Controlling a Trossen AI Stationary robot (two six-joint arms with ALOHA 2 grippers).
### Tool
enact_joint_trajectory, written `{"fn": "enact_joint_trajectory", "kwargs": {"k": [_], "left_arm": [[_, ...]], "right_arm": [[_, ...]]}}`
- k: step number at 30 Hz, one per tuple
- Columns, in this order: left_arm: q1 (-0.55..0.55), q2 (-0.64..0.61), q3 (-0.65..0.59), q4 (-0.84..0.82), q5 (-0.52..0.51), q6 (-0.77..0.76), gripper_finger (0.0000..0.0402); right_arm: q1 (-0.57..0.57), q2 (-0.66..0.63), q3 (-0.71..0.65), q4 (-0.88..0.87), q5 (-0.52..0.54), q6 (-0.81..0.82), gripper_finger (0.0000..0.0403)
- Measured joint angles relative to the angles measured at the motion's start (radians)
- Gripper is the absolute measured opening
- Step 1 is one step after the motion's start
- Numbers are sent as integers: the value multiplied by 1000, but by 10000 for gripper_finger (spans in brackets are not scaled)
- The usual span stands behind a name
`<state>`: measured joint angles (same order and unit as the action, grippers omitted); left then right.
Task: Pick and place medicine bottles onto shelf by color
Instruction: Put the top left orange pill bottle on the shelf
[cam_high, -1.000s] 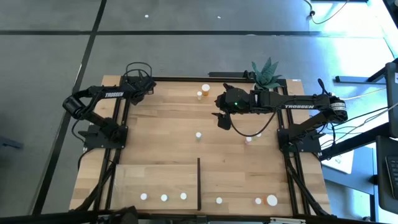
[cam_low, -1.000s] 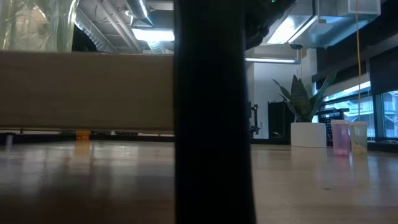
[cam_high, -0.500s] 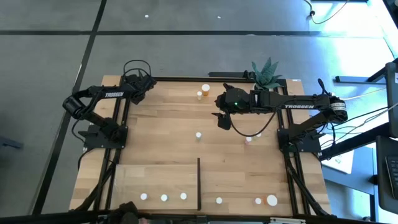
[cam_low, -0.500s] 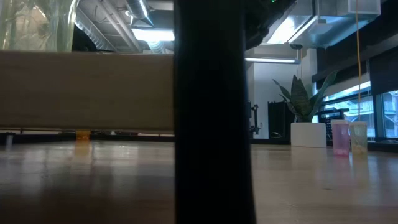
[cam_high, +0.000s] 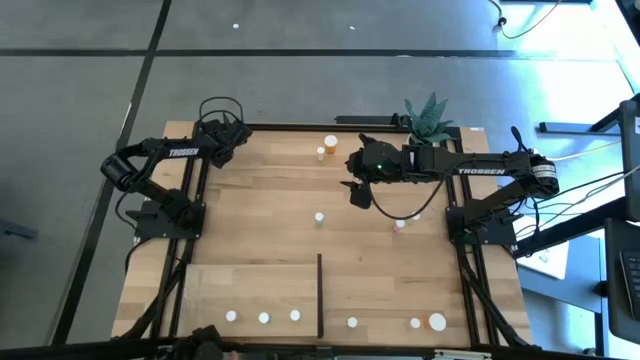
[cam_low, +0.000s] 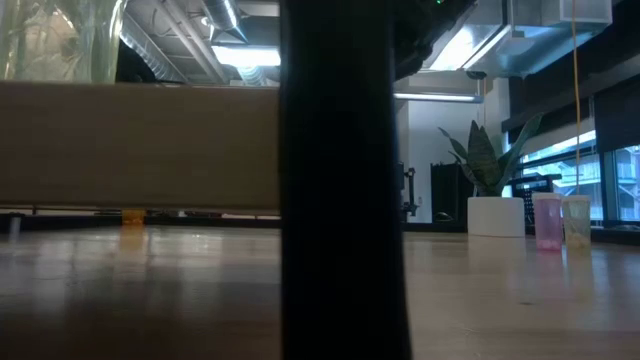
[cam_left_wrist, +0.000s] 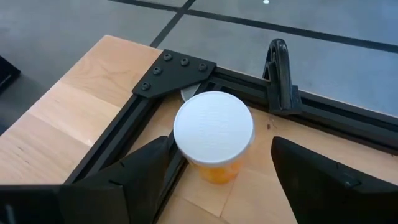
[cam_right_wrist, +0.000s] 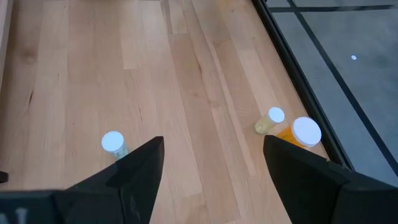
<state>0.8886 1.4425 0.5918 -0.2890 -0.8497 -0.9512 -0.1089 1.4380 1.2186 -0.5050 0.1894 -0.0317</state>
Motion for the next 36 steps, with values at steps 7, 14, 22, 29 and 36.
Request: {"fn": "enact_joint_trajectory", "kwargs": {"k": [7,14,22,29,36], "left_arm": [[-6,0,0,27,-1,-16,312],[-10,24,0,52,-30,-22,330],[-35,108,-1,51,-116,18,311],[-35,108,-1,58,-124,18,309],[-35,108,-1,74,-128,18,282]], "right_arm": [[0,0,0,0,0,1,278],[0,0,0,0,0,-1,278],[0,0,0,0,0,1,278],[0,0,0,0,0,0,278],[0,0,0,0,0,0,278]]}}
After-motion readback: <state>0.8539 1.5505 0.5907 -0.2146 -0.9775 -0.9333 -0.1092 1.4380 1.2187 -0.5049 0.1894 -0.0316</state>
